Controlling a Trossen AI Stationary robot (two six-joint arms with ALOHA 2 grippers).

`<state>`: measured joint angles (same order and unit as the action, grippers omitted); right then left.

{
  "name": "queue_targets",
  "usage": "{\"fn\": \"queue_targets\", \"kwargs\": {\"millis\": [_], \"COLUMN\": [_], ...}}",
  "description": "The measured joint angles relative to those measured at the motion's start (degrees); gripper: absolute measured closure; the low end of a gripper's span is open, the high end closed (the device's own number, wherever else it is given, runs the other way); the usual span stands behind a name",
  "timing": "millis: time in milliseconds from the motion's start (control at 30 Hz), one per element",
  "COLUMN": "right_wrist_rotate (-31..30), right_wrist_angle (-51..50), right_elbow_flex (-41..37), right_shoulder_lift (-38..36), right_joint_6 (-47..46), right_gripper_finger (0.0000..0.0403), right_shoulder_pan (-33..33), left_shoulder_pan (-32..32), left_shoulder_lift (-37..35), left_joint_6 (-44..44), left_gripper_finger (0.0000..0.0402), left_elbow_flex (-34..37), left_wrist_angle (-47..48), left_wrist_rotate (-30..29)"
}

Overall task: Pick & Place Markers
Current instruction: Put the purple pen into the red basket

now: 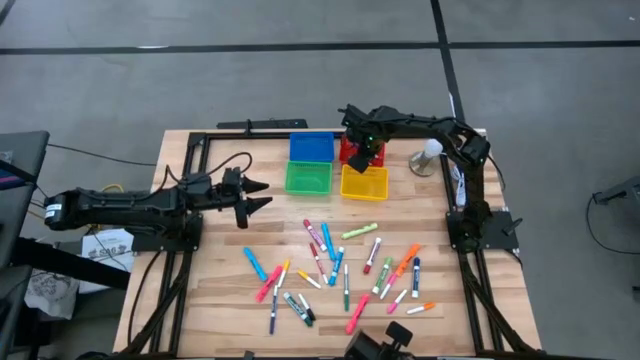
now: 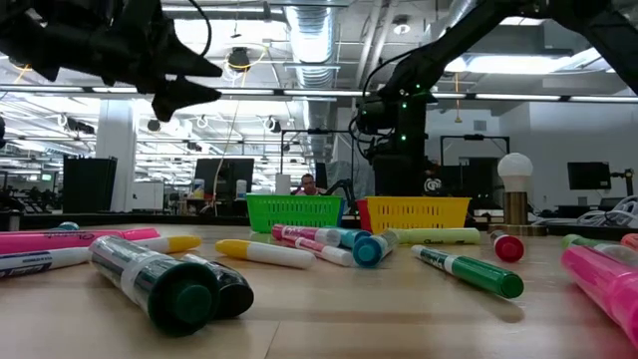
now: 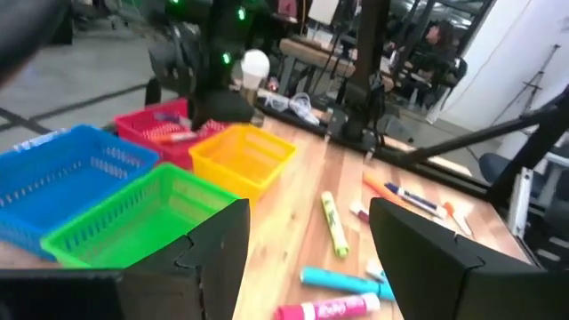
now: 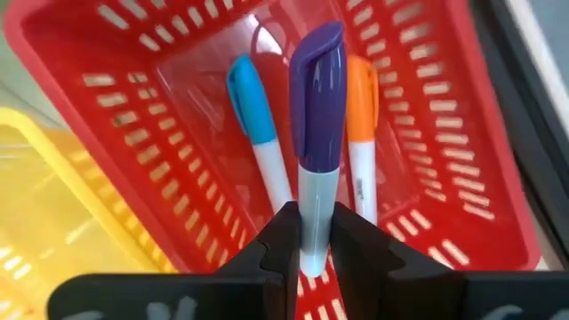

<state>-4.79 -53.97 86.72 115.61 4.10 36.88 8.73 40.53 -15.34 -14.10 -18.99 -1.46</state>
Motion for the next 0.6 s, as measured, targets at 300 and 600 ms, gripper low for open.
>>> {"fn": "queue_targets", "kwargs": {"millis": [300, 600], "right_wrist_rotate": [-0.09, -0.07], "right_wrist_angle": [0.65, 0.85], "right_elbow_flex": [0.0, 0.0], "right_shoulder_lift": [0.0, 0.0], "right_joint_6": [0.88, 1.1], "right_gripper_finger": [0.0351, 0.0325], "right_shoulder_pan": [0.51, 0.77], "left_shoulder_pan": [0.0, 0.0], "left_shoulder_lift": [-0.04, -0.04], "left_joint_6": [-0.18, -0.15], "left_gripper_finger": [0.0171, 0.0171], "left_elbow_flex": [0.69, 0.69], "left_wrist_angle": [-1.09, -1.66], "left_wrist_rotate": [1.51, 1.51]}}
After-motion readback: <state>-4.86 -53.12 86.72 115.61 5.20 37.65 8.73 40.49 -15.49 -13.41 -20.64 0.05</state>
